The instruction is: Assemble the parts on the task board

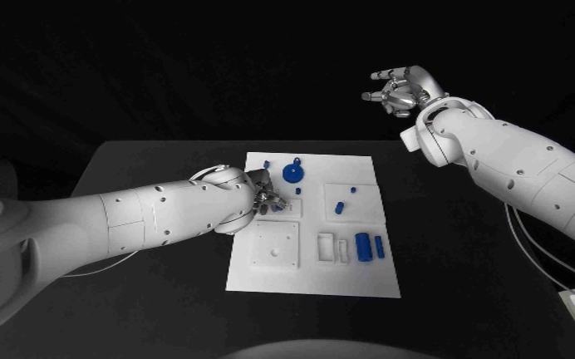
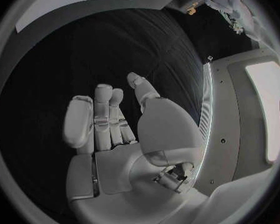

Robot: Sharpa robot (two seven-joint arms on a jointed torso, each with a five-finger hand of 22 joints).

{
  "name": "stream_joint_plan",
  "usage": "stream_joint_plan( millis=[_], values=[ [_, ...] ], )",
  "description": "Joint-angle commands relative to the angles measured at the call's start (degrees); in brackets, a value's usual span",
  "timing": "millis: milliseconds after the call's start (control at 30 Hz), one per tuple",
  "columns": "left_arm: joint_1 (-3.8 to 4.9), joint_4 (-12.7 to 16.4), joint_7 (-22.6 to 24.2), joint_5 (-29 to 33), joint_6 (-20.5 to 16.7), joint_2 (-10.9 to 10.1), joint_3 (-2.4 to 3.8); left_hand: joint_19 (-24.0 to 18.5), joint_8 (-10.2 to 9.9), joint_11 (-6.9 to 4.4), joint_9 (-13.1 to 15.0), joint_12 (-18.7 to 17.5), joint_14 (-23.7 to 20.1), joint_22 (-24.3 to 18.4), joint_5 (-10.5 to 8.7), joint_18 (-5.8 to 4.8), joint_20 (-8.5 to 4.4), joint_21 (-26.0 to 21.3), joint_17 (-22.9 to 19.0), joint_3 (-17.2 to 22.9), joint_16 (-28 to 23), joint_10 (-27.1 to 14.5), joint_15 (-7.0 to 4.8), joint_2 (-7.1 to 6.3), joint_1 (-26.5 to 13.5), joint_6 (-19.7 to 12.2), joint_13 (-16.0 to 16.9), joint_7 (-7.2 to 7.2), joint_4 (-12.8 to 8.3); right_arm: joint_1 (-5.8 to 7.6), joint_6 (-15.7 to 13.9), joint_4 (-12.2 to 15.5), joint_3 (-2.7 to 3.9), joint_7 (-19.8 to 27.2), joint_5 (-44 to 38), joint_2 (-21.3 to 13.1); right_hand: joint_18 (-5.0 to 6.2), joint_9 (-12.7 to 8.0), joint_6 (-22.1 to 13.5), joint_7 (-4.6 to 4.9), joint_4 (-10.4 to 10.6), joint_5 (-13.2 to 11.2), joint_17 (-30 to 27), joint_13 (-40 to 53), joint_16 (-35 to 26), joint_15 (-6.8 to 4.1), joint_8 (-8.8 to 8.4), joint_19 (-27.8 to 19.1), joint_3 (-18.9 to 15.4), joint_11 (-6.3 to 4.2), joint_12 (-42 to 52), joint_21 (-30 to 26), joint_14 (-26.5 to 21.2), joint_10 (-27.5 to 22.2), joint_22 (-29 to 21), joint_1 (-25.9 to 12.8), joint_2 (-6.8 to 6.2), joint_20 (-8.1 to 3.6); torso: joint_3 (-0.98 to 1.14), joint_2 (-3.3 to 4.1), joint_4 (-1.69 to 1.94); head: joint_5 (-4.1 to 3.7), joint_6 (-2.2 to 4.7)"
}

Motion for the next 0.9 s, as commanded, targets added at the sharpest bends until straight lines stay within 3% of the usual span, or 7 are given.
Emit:
stream_joint_plan(
  millis=[33, 633, 667, 767, 900],
  values=[
    [-0.37, -0.03, -0.23, -0.71, 2.63, 0.37, -0.2, -0.23, 0.06, -1.33, 0.05, 0.16, -0.14, 1.12, -0.3, -0.27, -0.04, 0.11, 0.13, 5.73, 0.01, 1.18, 0.07, 0.48, 0.32, 5.22, -0.08, -4.46, -5.57, 0.01, 0.85, 0.09, 0.04, 0.13, -0.54, 0.11, 0.28, 0.07, 0.3, 0.07, -0.18, 0.45, -0.03, -0.09, 0.0, 0.06, 0.19, 2.6, 0.19, 0.0, 0.25, -0.35, -0.45, -0.54, 9.67, -0.35, 0.05, 0.06, 0.01, 0.02, -0.06, 0.06, -0.08],
    [-0.56, -0.73, -0.29, -3.08, 4.49, 1.39, -0.18, -0.07, 3.09, -1.49, 2.15, 0.85, -0.06, 1.11, -0.95, -0.34, -0.1, 0.25, 0.13, 5.22, 0.51, 1.14, -0.02, -0.03, 0.92, 4.8, -0.58, -4.9, -3.84, 0.01, 1.02, 0.15, 0.04, 0.11, -0.56, 0.31, 0.28, 0.07, 0.28, 0.06, -0.22, 0.73, -0.05, -0.11, -0.05, 0.07, 0.19, 2.59, 0.28, 0.0, 0.22, -0.39, -0.47, -0.57, 9.66, -0.46, 0.02, 0.07, 0.04, -0.02, 0.0, -0.06, -0.15],
    [-0.56, -0.78, -0.28, -3.1, 4.36, 1.42, -0.18, -0.09, 3.13, -1.51, 2.16, 0.84, -0.09, 1.09, -1.25, -0.35, -0.09, 0.22, 0.06, 5.06, 0.47, 1.15, -0.02, -0.07, 0.84, 4.76, -0.59, -4.93, -3.63, 0.01, 1.03, 0.14, 0.03, 0.12, -0.56, 0.32, 0.28, 0.07, 0.28, 0.06, -0.22, 0.73, -0.05, -0.11, -0.05, 0.07, 0.19, 2.59, 0.28, 0.0, 0.22, -0.39, -0.47, -0.57, 9.66, -0.46, 0.02, 0.07, 0.04, -0.02, 0.0, -0.06, -0.15],
    [-0.57, -0.92, -0.21, -3.12, 4.0, 1.46, -0.18, -0.09, 3.35, -1.52, 2.27, 0.86, -0.14, 1.06, -5.01, -0.41, -0.05, 0.08, -0.17, 4.1, 0.32, 1.16, -0.01, -0.01, 1.04, 4.7, -0.65, -5.05, -2.43, 0.01, 1.05, 0.09, 0.03, 0.12, -0.56, 0.36, 0.31, 0.06, 0.09, 0.08, -0.17, 0.76, -0.1, -0.13, -0.13, 0.08, 0.18, 2.57, 0.32, 0.02, 0.2, -0.52, -0.52, -0.6, 9.62, -0.62, 0.01, 0.07, 0.03, -0.02, -0.01, -0.06, -0.09],
    [-0.58, -1.15, -0.11, -3.13, 3.36, 1.42, -0.18, -0.02, 3.36, -1.58, 2.14, 0.67, -0.27, 1.02, -7.48, -0.55, -0.05, -0.35, -0.76, 1.41, -0.08, 1.17, -0.05, -1.35, 1.17, 4.33, -0.85, -5.3, 1.52, 0.0, 1.11, 0.01, 0.03, 0.13, -0.56, 0.39, 0.31, 0.06, 0.08, 0.08, -0.16, 0.76, -0.1, -0.13, -0.13, 0.08, 0.18, 2.57, 0.32, 0.02, 0.2, -0.53, -0.52, -0.6, 9.62, -0.63, 0.01, 0.07, -0.01, -0.01, 0.03, -0.15, -0.03]
  ],
)
